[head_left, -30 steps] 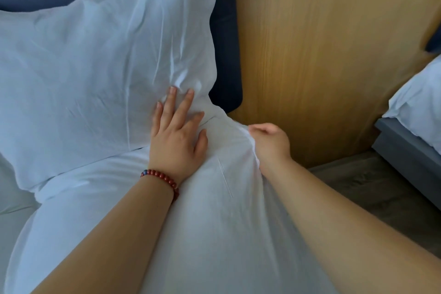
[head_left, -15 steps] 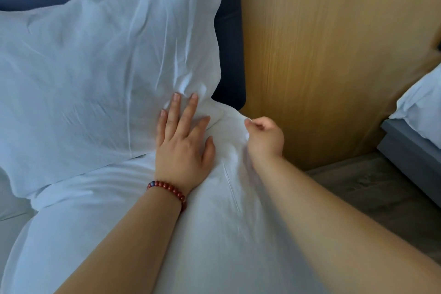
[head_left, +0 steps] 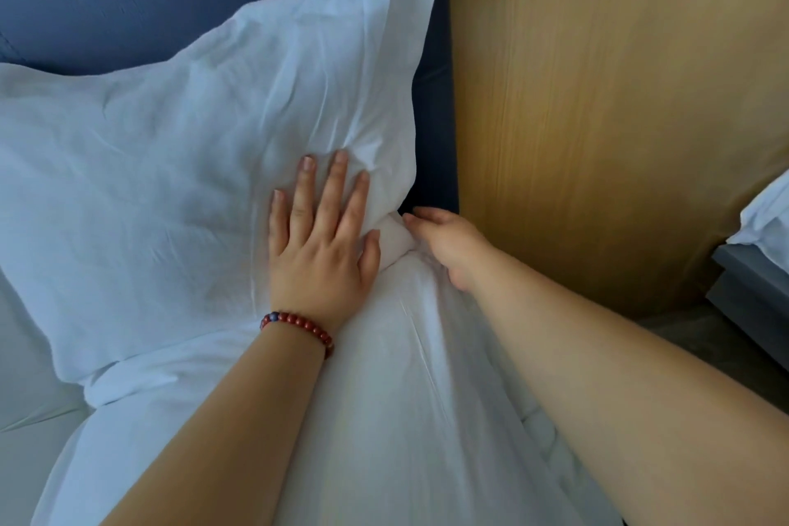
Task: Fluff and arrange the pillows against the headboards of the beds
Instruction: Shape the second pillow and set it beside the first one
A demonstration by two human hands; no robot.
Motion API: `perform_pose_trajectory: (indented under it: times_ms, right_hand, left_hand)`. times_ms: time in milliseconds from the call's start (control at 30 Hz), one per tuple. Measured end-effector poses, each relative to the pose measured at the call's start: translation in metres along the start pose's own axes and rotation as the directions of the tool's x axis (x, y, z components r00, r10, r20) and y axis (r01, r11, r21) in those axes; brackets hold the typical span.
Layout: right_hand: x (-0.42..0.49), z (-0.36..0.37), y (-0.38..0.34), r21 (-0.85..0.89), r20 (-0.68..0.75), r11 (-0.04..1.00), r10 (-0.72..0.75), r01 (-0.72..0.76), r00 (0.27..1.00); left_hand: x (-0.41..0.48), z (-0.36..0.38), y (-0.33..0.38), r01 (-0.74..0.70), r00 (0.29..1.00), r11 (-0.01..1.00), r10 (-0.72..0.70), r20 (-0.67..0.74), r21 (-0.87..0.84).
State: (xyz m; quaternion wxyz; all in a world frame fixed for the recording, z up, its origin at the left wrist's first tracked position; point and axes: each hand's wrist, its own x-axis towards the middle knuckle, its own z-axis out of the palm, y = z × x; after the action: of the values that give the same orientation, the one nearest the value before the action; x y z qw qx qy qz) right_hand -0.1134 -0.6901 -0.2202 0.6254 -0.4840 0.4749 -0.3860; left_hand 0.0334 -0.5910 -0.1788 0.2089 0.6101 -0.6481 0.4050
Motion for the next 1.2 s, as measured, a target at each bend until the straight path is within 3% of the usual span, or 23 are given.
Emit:
perform_pose_trajectory:
  times_ms: [133, 267, 333, 400, 533, 633, 800, 867, 933, 1067, 1200]
  right_hand:
    - [0.005, 0.005, 0.008, 0.132, -0.055, 0.990, 0.049, -0.042, 0.997]
    - [0.002, 0.004, 0.014, 0.253, -0.366, 0.963, 0.003, 0.096, 0.931]
    - [-0.003, 0.003, 0.017, 0.276, -0.437, 0.946, -0.032, 0.168, 0.899]
    - [-0.009, 0.005, 0.016, 0.292, -0.410, 0.936, -0.065, 0.198, 0.910]
    - [-0.015, 0.007, 0.000, 0.240, -0.218, 0.954, -0.128, 0.180, 0.968]
    - [-0.016, 0.000, -0.003, 0.266, -0.391, 0.937, -0.111, 0.228, 0.914]
    - [-0.039, 0.001, 0.002, 0.339, -0.340, 0.933, 0.003, 0.119, 0.940]
    - [-0.047, -0.004, 0.000, 0.320, -0.361, 0.936, -0.025, 0.149, 0.932]
    - [-0.057, -0.008, 0.000, 0.280, -0.376, 0.942, -0.070, 0.186, 0.924]
    - [-0.092, -0.001, 0.009, 0.106, -0.269, 0.972, -0.176, 0.211, 0.947]
    - [-0.133, 0.023, 0.018, -0.084, -0.074, 0.966, -0.250, 0.244, 0.965]
  left_hand:
    - [-0.001, 0.014, -0.004, 0.005, 0.999, 1.000, -0.003, -0.037, 0.031]
    - [-0.004, 0.022, -0.004, 0.010, 0.998, 1.000, -0.008, -0.055, 0.029]
    - [-0.006, 0.024, -0.002, 0.016, 0.998, 1.000, -0.015, -0.058, 0.022]
    - [-0.007, 0.025, 0.000, 0.026, 0.998, 1.000, -0.025, -0.059, 0.012]
    - [-0.008, 0.025, 0.000, 0.019, 0.998, 1.000, -0.018, -0.067, 0.008]
    - [-0.008, 0.025, 0.001, 0.021, 0.998, 1.000, -0.021, -0.060, -0.002]
    - [-0.008, 0.019, 0.002, 0.023, 1.000, 1.000, -0.023, 0.002, -0.011]
    - [-0.008, 0.013, 0.003, 0.029, 0.999, 0.999, -0.027, 0.038, -0.041]
    - [-0.009, 0.005, 0.004, 0.017, 0.995, 0.995, -0.008, 0.097, -0.094]
    - [-0.023, -0.026, 0.004, 0.013, 0.950, 0.946, 0.090, 0.301, -0.324]
    - [-0.063, -0.065, -0.006, 0.210, 0.844, 0.868, 0.070, 0.531, -0.449]
